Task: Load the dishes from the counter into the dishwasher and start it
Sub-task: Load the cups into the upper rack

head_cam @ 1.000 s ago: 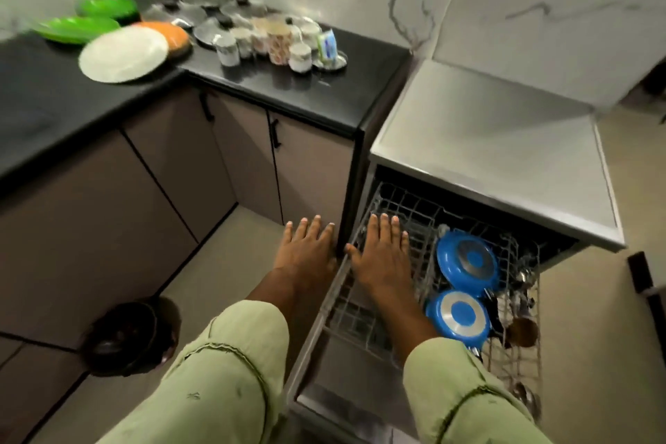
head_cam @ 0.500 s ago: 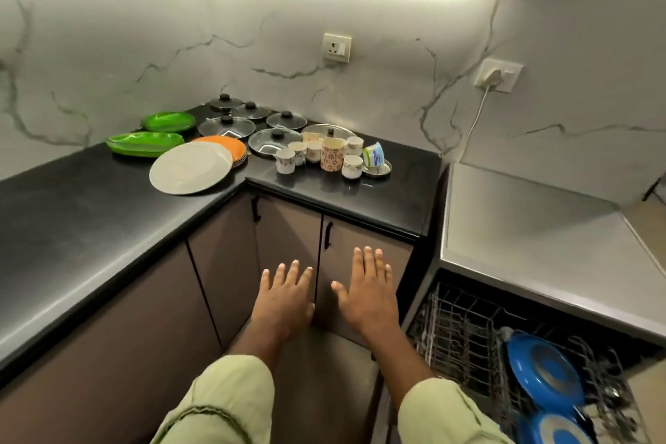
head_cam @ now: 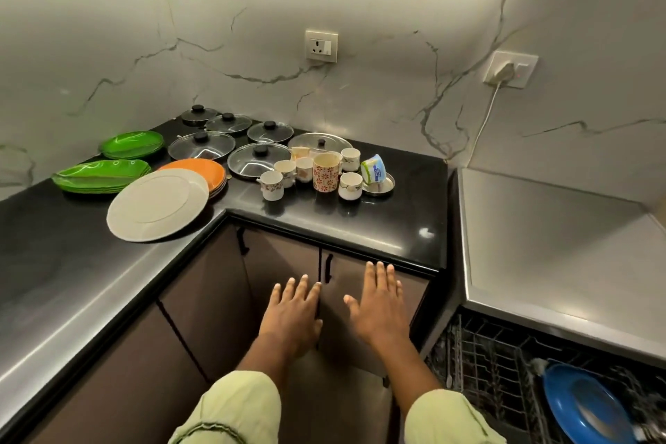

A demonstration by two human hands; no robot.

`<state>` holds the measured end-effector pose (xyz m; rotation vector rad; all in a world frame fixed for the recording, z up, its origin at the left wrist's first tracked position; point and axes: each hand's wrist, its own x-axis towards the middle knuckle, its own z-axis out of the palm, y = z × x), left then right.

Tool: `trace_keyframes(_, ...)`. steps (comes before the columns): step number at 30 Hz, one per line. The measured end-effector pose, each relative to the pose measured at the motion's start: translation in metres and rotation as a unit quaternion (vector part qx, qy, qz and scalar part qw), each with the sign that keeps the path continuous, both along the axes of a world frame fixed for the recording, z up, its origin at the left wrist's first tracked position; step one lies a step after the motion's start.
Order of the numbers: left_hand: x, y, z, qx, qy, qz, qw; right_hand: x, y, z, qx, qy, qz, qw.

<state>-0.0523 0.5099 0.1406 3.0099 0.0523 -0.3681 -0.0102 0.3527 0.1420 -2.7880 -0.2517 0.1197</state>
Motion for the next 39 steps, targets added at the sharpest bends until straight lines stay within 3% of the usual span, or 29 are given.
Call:
trace_keyframes(11,0.124,0.004,0.003,-0.017,-0.006,-0.001,1.0,0.125,0.003,0.006,-0.004,-0.012,0.0,1.0)
trace_keyframes(21,0.207,0.006,0.0,-0.029,0.024,-0.037,0.999,0.196,-0.017,0.014,-0.045,-0.005,-0.042,0.998)
trace_keyframes(23,0.272,0.041,-0.02,-0.047,0.04,-0.043,0.997,0.252,0.015,0.002,-0.051,0.009,-0.081,0.995)
trace_keyframes(27,0.282,0.04,-0.016,-0.033,0.047,-0.045,0.997,0.268,0.009,0.013,-0.059,-0.01,-0.098,0.993)
trace_keyframes(33,0.328,0.064,-0.031,-0.054,0.128,-0.07,0.988,0.305,0.044,0.011,-0.017,0.005,-0.144,0.989)
trace_keyframes(39,0.343,0.066,-0.037,-0.065,0.178,-0.083,0.978,0.323,0.075,-0.011,0.137,0.087,-0.182,0.97)
